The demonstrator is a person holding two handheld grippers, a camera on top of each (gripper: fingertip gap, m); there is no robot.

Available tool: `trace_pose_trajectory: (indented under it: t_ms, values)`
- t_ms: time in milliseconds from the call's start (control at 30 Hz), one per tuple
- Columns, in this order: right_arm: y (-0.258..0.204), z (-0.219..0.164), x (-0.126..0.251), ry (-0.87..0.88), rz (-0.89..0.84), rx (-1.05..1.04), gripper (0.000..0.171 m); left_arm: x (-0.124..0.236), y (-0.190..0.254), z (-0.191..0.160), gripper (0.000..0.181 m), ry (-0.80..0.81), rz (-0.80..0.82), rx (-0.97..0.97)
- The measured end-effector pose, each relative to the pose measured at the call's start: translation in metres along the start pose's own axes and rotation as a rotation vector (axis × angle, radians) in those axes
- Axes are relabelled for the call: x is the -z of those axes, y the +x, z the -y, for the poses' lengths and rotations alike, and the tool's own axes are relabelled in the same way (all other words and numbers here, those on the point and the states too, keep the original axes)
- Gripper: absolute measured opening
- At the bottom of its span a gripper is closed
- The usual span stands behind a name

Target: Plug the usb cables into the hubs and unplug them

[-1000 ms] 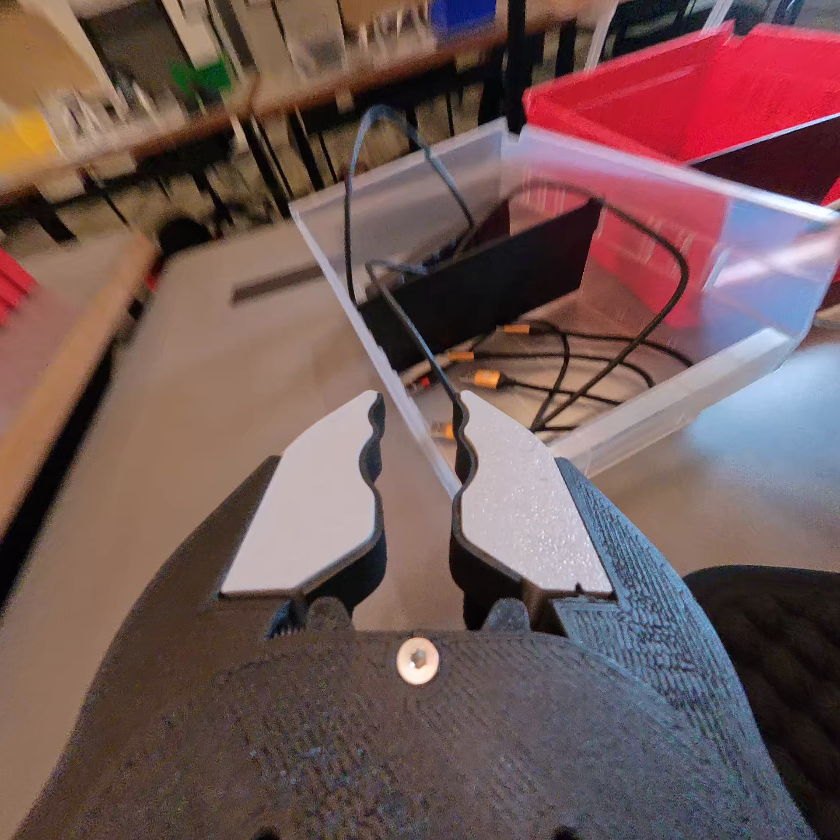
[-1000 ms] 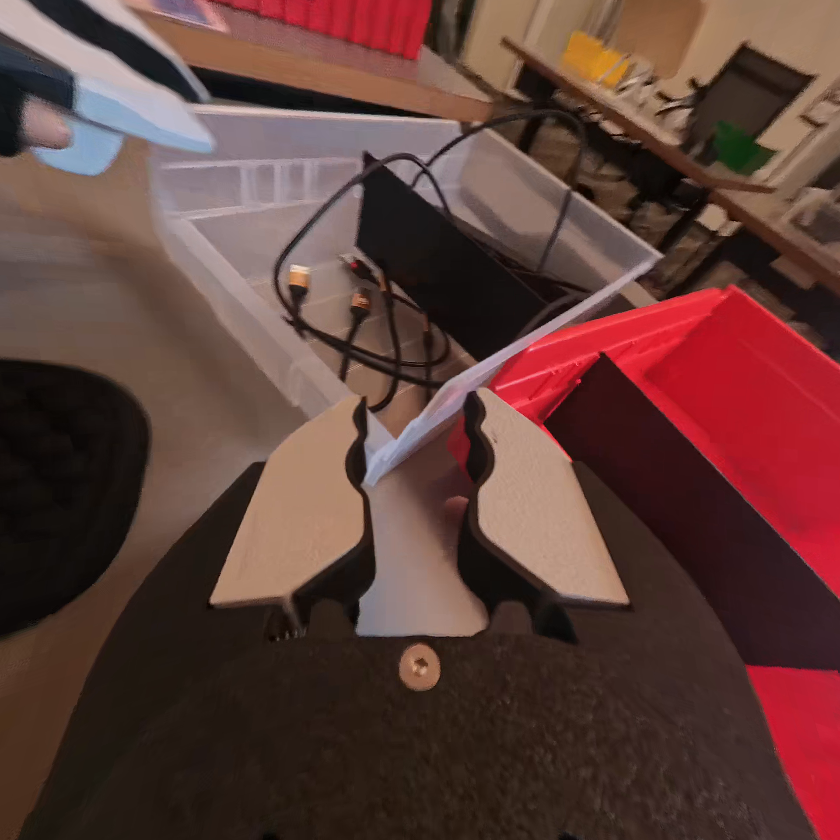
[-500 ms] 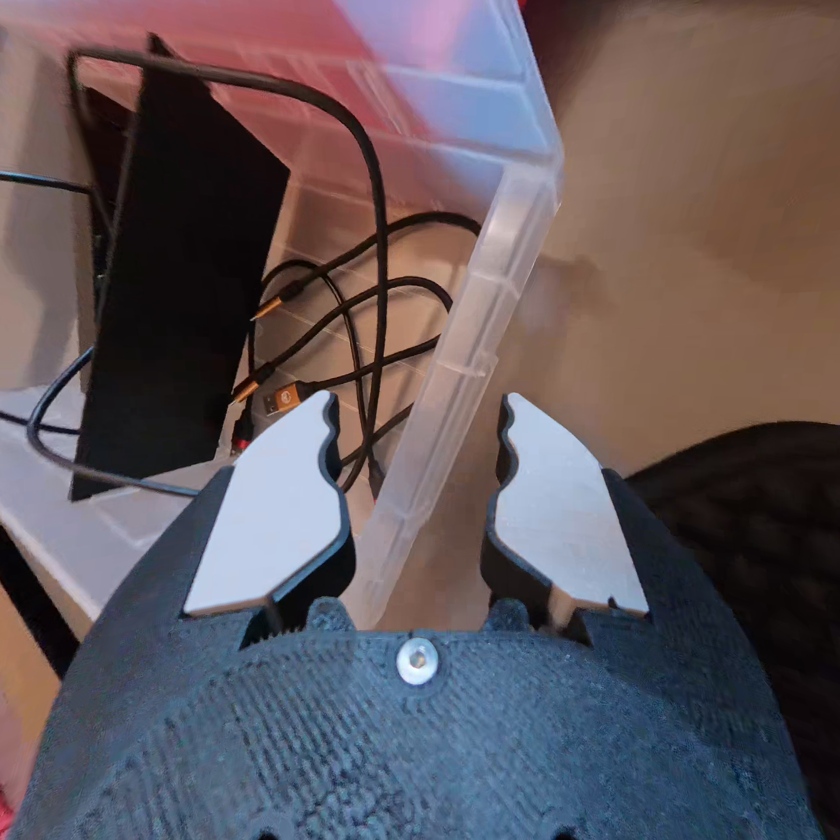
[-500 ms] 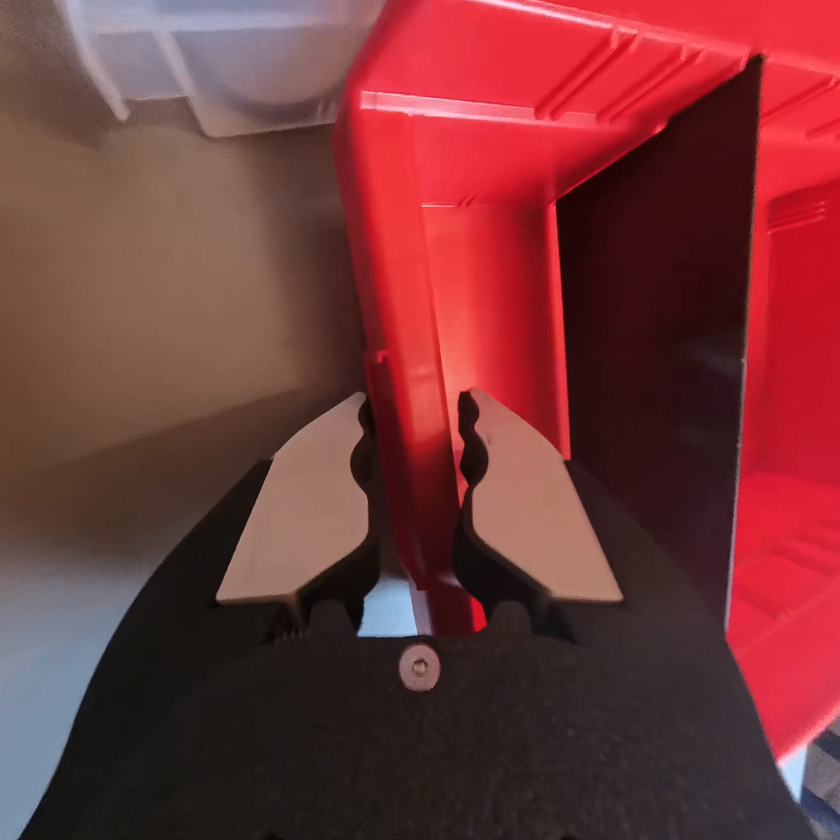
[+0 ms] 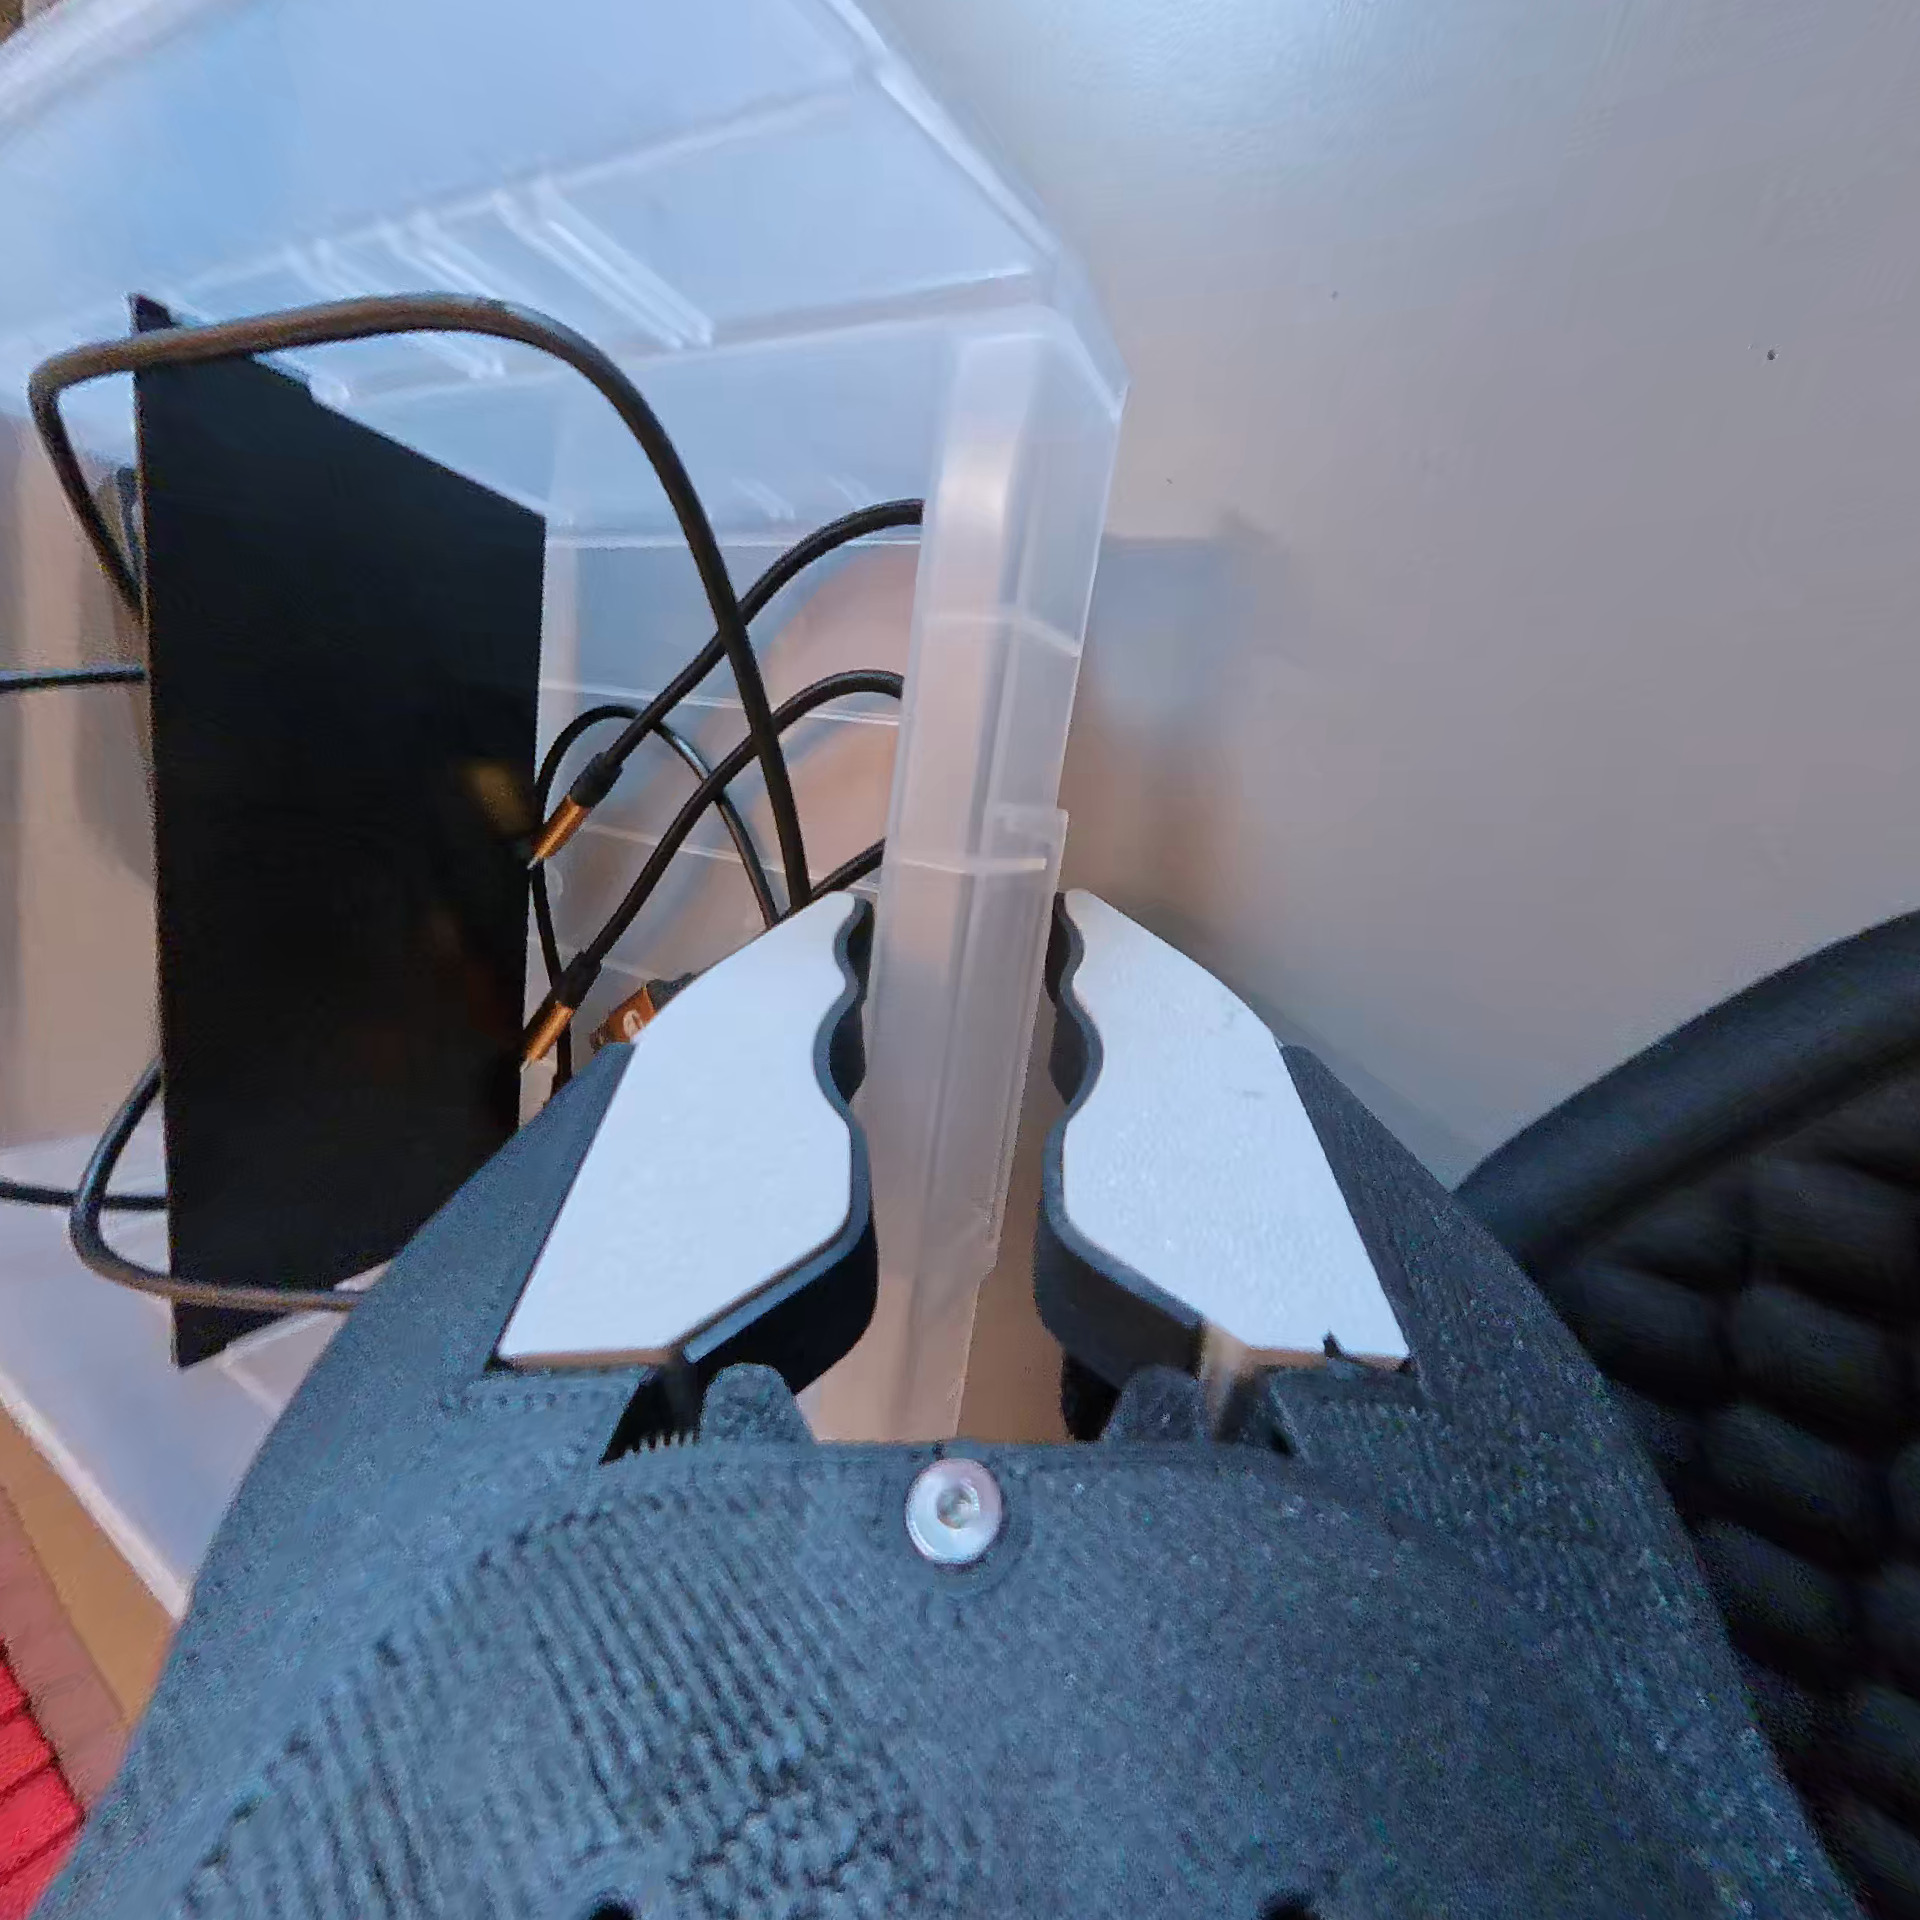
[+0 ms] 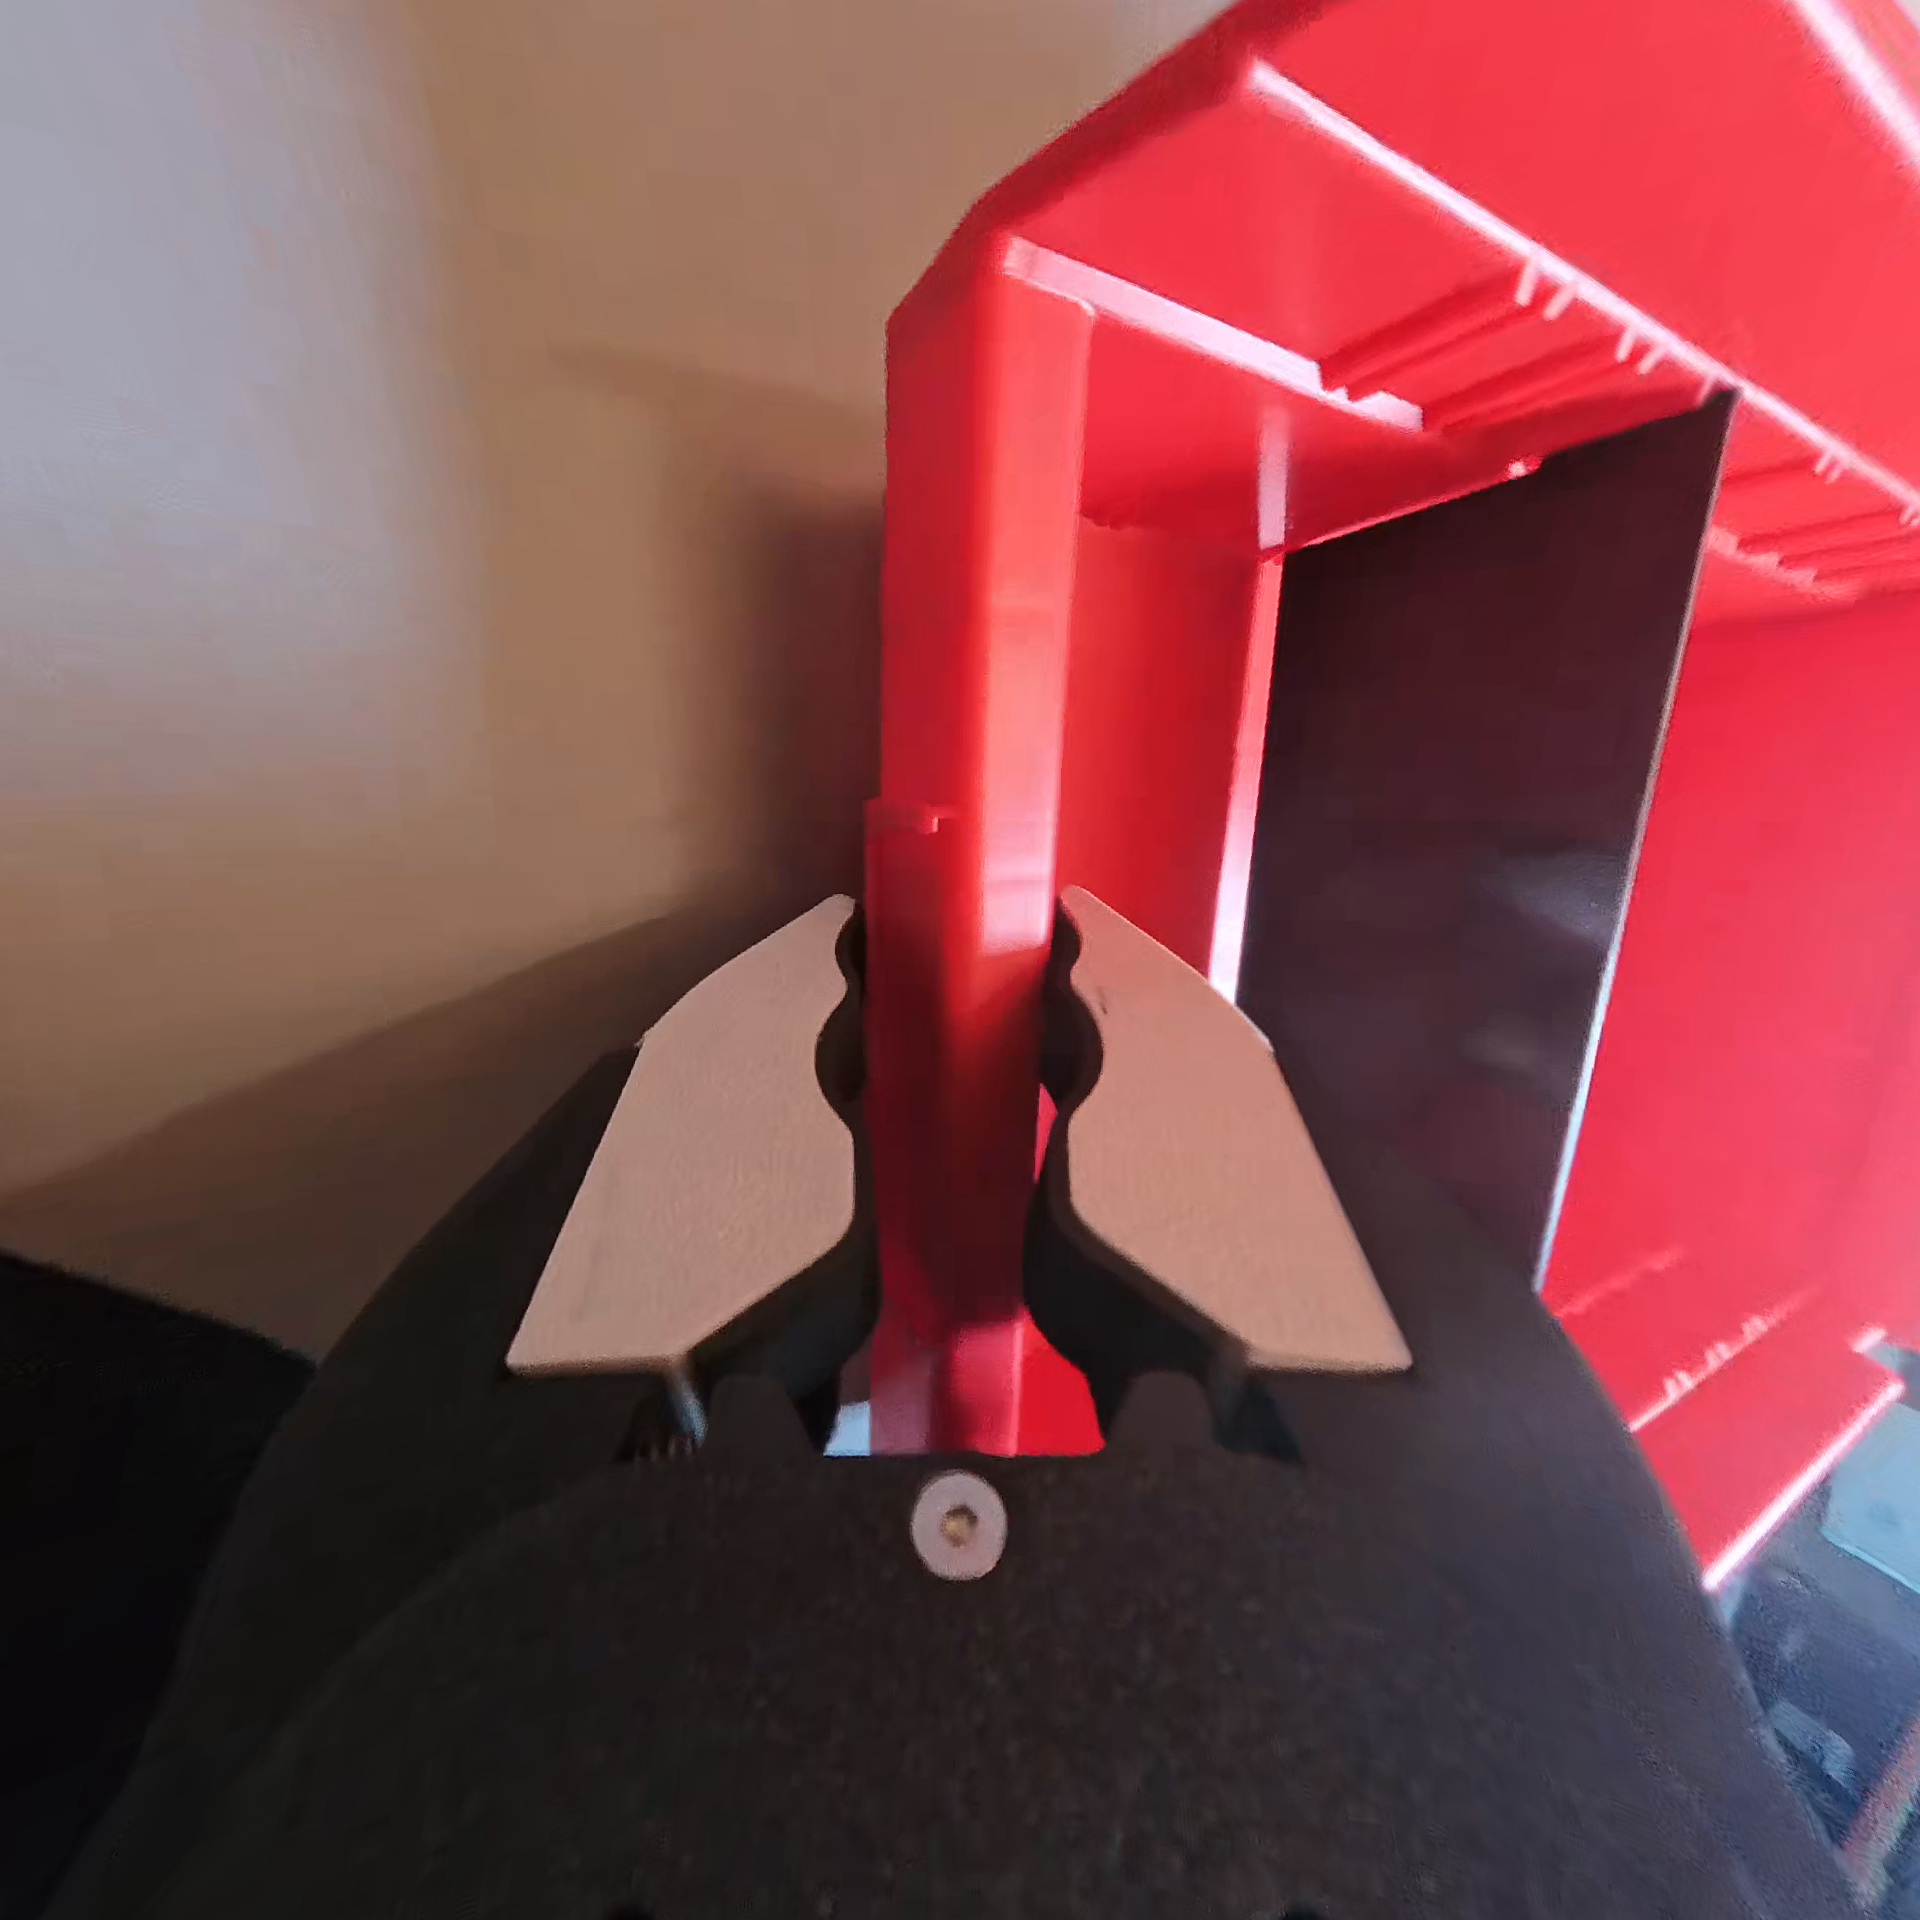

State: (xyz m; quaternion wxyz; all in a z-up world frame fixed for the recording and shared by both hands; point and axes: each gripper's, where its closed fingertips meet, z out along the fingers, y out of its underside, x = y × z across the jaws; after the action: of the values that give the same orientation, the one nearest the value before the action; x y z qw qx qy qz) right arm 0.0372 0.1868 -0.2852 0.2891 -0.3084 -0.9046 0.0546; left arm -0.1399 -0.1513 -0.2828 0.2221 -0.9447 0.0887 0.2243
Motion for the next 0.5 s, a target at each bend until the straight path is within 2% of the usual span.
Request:
trace_pose_trajectory:
  t_ms: [33,267,500]
  values:
    - [0.008,-0.011,-0.001,-0.019,-0.007,0.002,0.031,-0.002,-0.002,0.001,0.031,0.010,-0.004,0.001]
    - [0.073,-0.056,-0.023,-0.067,-0.082,-0.002,0.031,-0.022,-0.039,-0.003,0.030,0.042,-0.003,0.010]
    - [0.100,-0.063,-0.032,-0.093,-0.137,-0.036,0.032,-0.032,-0.059,-0.004,0.029,0.065,-0.039,0.002]
